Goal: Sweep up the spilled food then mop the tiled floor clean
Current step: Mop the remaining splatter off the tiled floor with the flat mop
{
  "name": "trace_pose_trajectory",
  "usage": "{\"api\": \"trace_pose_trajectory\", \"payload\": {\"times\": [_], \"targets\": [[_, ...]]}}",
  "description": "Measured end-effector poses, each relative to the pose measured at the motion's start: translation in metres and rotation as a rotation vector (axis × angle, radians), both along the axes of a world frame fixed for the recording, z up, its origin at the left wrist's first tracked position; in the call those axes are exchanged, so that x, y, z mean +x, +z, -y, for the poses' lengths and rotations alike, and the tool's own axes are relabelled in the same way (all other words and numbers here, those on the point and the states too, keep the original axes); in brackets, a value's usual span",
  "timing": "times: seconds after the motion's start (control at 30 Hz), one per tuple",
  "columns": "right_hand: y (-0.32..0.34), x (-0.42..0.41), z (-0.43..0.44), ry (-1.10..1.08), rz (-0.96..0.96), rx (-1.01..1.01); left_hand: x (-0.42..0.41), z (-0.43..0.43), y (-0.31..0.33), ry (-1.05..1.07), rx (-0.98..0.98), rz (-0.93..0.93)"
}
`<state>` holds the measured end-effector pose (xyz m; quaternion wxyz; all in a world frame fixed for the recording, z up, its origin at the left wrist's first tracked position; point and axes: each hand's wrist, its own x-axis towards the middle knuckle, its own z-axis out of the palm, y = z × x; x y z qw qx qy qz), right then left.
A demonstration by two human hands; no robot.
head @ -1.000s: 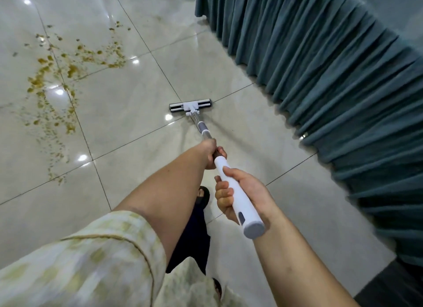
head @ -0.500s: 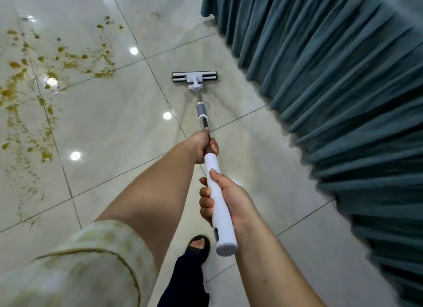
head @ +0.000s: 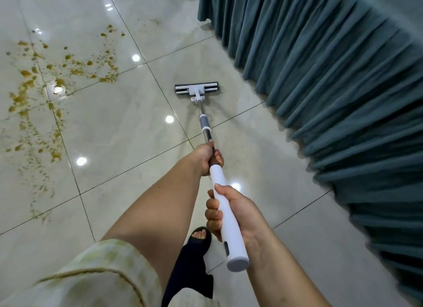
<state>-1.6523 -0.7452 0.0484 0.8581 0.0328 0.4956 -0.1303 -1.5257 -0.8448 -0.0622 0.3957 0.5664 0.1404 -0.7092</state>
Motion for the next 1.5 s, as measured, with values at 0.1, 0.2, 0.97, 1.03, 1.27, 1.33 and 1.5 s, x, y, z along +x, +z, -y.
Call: {"api": "trace_pose_trajectory", "payload": {"times": [0.1,0.2,0.97,1.03,1.27,1.33,1.5], "targets": [[0.018,-0.044,-0.051,-0.019,0.024,0.012,-0.044,-0.054,0.015,-0.018,-0.021,0.02],[0.034,-0.094,-0.118,-0.022,0.046,0.021,-0.093,-0.123,0.027,-0.023,-0.031,0.009],[0.103,-0.202,-0.308,0.081,0.07,-0.089,-0.214,-0.34,0.097,-0.002,-0.161,0.004],[0.102,-0.202,-0.288,0.108,0.053,-0.101,-0.213,-0.32,0.095,0.011,-0.164,0.005],[0.075,-0.185,-0.19,0.204,-0.014,-0.123,-0.187,-0.225,0.068,0.094,-0.175,-0.034],[0.066,-0.167,-0.159,0.211,-0.024,-0.13,-0.168,-0.195,0.061,0.086,-0.172,-0.022],[0.056,-0.098,-0.055,0.27,-0.036,-0.143,-0.096,-0.093,0.059,0.128,-0.187,-0.047]]}}
